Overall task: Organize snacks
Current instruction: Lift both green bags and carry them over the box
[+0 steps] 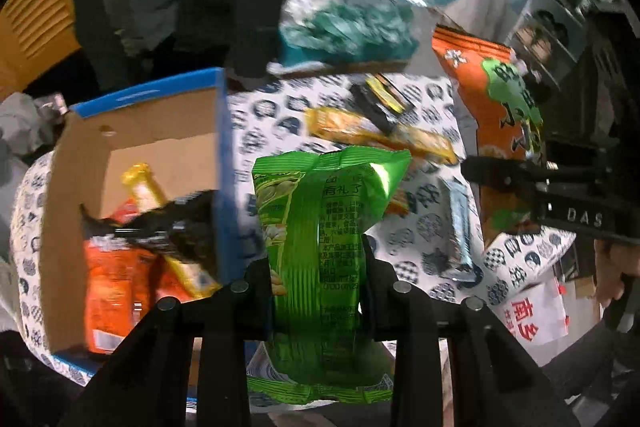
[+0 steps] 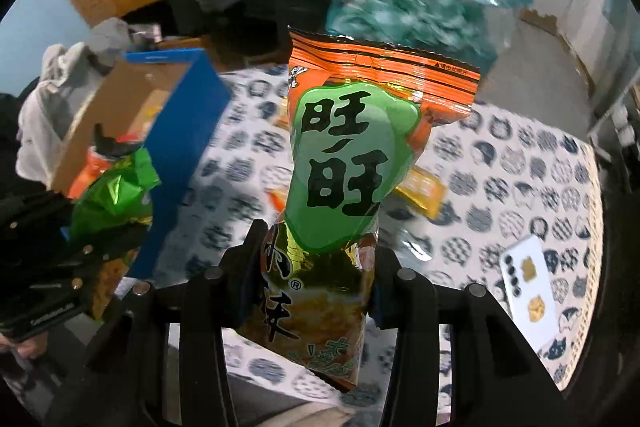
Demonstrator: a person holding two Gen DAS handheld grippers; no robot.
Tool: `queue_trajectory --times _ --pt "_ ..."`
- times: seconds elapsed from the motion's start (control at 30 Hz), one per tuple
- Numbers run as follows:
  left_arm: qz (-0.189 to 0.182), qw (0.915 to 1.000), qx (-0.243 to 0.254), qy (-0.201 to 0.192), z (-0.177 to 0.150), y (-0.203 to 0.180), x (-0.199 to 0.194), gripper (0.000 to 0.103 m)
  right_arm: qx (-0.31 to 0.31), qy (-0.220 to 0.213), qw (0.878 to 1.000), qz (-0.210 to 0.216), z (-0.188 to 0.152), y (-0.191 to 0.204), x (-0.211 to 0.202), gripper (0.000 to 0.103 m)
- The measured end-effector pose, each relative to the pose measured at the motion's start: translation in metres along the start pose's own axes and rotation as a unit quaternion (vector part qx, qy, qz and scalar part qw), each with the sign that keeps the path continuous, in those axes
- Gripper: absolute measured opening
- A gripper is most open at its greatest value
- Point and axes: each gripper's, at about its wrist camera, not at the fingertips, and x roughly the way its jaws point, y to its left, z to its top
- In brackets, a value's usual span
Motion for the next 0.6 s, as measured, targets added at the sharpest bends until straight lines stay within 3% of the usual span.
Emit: queue_trajectory --times 0.6 --pt "0.033 0.9915 -0.118 -0.042 -0.008 0.135 -0.034 0.032 -0.068 0.008 0.997 0.042 0.057 0.112 0.033 0.042"
